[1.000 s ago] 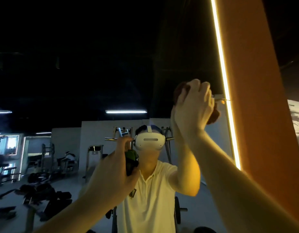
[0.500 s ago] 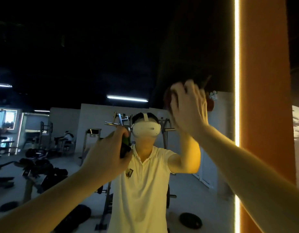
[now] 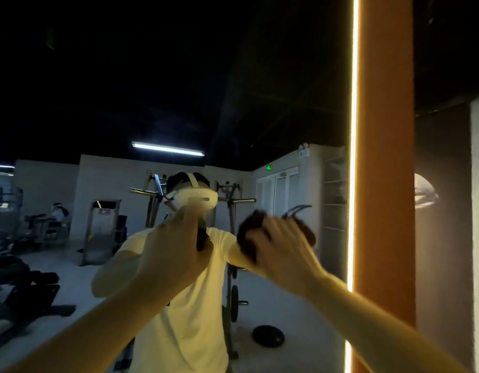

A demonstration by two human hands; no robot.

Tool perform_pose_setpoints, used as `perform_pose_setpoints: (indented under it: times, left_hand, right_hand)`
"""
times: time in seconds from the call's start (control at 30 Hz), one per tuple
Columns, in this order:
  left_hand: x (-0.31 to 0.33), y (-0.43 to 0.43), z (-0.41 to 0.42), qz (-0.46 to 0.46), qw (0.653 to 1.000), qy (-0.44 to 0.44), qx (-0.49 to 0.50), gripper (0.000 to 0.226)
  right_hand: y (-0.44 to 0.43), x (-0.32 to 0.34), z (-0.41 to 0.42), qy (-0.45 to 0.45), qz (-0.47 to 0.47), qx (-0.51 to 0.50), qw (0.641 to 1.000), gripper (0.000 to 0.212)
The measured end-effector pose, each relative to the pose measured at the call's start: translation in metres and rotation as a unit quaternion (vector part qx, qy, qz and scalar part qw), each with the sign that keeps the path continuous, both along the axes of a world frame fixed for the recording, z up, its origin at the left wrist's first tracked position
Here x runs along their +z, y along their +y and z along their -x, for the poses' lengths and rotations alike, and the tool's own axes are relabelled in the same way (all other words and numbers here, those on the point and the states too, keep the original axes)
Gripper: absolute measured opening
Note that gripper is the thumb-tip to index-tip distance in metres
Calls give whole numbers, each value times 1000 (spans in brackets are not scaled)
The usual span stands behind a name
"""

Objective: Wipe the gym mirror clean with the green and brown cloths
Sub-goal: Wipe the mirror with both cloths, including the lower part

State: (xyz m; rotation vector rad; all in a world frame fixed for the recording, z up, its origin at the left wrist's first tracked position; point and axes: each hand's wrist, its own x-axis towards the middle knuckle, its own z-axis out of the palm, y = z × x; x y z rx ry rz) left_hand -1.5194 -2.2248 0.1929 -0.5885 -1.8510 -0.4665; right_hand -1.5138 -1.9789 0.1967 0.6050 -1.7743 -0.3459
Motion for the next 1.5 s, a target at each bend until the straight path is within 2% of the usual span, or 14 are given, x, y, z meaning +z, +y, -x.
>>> perform_pose_setpoints:
  times: [0.17,0.27,0.4,0.47,0.53,0.6,0.73,0.83,0.9,1.1,1.23,1.3,1.4,1.5]
  left_hand:
    - [1,-2,-2,22,999,8,25,47]
    - [1,-1,-7,-17,999,-8,34,41]
    - [-14,14,-5,-82,996,-16,26,34]
    - [-18,23,-6,-71,997,-14,19,35]
    - [-22,30,-9,-58,998,-21,16,35]
    - [-25,31,-13,-61,998,-34,9,34]
    - [-30,29,-12,-25,999,-21,21,45]
    - [-29,26,-12,-17,999,-25,23,46]
    - [-33,26,-14,-26,999,-28,25,43]
    - [-70,51,-26,-28,999,-43,13,39]
    - [-100,62,-28,17,995,-103,6,51]
    - [-105,67,-29,25,994,-110,17,58]
    - [-106,81,-32,56,993,-93,56,69]
    - [-109,94,-31,71,991,-92,69,75]
  right_hand:
    - [-23,157,3,79,276,42,957,41]
    - [-45,125,22,84,329,64,938,35]
    - [-28,-46,17,16,177,91,980,39]
    - [-4,-93,6,-38,63,97,993,35]
    - [9,-95,-5,-68,-37,85,993,25]
    - [15,-55,-3,-45,-51,46,997,30]
    - [4,92,6,58,222,57,972,36]
    - [-15,120,17,82,333,75,936,38]
    - [-30,71,24,77,329,95,936,35]
    - [-6,-145,16,-39,166,96,981,28]
    - [38,-219,-18,-166,8,42,985,62]
    - [56,-178,-14,-127,28,34,991,58]
    - [71,-60,-3,12,139,22,990,30]
    - [81,23,-2,48,255,10,966,41]
